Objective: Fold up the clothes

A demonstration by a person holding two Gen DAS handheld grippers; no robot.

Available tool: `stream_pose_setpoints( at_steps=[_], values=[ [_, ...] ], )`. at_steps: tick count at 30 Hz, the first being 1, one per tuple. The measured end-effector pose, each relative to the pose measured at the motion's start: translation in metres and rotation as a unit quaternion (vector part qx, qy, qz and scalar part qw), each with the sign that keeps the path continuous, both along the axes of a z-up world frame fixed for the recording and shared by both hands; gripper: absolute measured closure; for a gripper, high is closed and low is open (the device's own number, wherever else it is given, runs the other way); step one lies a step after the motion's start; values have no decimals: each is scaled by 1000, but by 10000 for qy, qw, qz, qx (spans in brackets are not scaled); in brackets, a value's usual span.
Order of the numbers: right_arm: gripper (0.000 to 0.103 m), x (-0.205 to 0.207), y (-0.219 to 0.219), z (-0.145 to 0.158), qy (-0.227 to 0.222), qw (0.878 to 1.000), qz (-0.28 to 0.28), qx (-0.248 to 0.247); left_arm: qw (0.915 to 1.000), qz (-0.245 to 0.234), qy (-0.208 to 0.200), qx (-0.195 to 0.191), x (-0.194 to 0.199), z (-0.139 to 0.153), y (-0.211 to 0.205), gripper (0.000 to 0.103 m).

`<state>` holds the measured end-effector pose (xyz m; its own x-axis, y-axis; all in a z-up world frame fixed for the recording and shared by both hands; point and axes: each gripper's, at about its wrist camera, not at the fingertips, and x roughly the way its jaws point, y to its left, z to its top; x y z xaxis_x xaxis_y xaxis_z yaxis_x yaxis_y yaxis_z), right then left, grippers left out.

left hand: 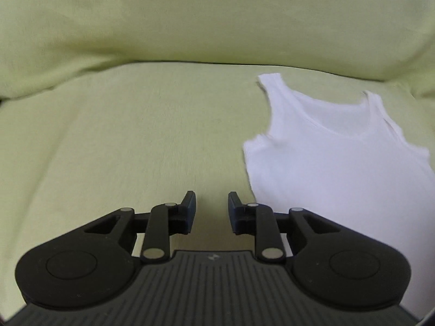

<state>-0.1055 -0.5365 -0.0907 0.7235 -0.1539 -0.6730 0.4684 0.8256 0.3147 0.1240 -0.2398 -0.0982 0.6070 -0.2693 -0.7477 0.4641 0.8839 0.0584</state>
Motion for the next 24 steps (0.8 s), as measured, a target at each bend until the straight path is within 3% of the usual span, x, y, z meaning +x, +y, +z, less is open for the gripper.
stream_pose_setpoints(
  at_steps=[3, 6, 9, 12, 14, 17, 21, 24],
  values=[
    [79, -13, 39, 10, 100, 9994, 322, -106, 9995, -239, -69, 208, -43, 15, 13, 82],
    [79, -27, 69, -1, 365, 9981, 485, -69, 9984, -495, 17, 258, -90, 14, 17, 82],
    [80, -46, 87, -21, 924, 9946, 420, -219, 9971, -619, 213, 392, -123, -1, 23, 80],
    [78, -76, 90, -25, 972, 9947, 299, -151, 9954, -356, 547, 696, -143, -27, 42, 80],
    [72, -96, 84, -20, 803, 9967, 87, 53, 9967, -204, 736, 270, -144, -27, 64, 77],
    [64, -116, 69, -17, 552, 9968, -320, 471, 9922, 146, 1131, -504, -142, -20, 97, 62],
    [55, -121, 52, -24, 249, 9919, -693, 1039, 9690, 673, 1779, -1576, -121, -21, 126, 54],
    [54, -117, 43, -35, 215, 9870, -888, 1324, 9549, 875, 2183, -1811, -101, -33, 121, 54]
  ],
)
